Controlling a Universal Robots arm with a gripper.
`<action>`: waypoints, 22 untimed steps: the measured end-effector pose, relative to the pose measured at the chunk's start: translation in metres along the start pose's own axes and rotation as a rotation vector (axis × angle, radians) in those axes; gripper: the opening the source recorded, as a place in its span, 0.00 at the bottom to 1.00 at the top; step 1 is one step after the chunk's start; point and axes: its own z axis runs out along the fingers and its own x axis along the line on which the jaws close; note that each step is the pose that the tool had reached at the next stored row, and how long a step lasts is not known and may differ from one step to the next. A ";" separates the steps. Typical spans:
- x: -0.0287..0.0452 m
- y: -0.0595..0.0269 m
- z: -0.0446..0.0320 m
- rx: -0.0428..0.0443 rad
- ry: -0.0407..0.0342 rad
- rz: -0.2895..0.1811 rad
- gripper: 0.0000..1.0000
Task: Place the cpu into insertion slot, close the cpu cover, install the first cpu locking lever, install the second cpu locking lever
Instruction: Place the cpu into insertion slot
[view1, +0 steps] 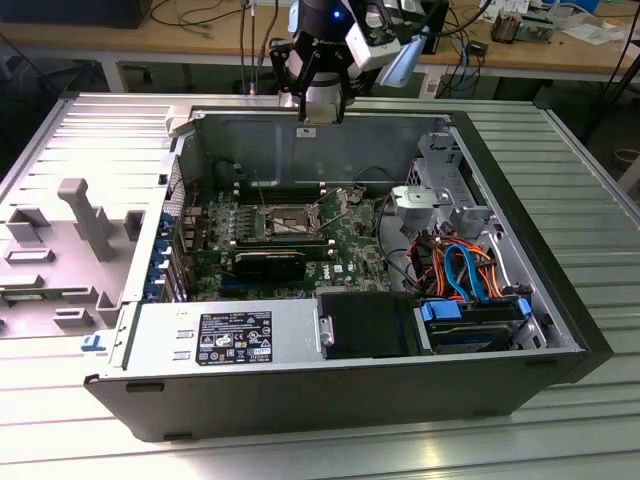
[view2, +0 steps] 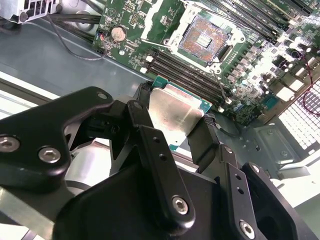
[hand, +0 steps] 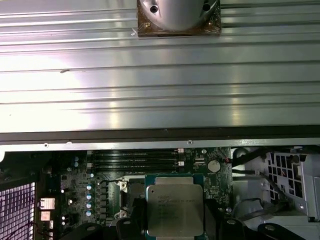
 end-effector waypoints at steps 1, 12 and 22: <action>0.0000 0.0000 0.0001 0.0001 0.0000 0.000 0.55; 0.0007 -0.0005 0.0051 0.0001 0.0000 0.000 0.55; 0.0008 -0.0006 0.0068 0.0000 0.0000 0.000 0.55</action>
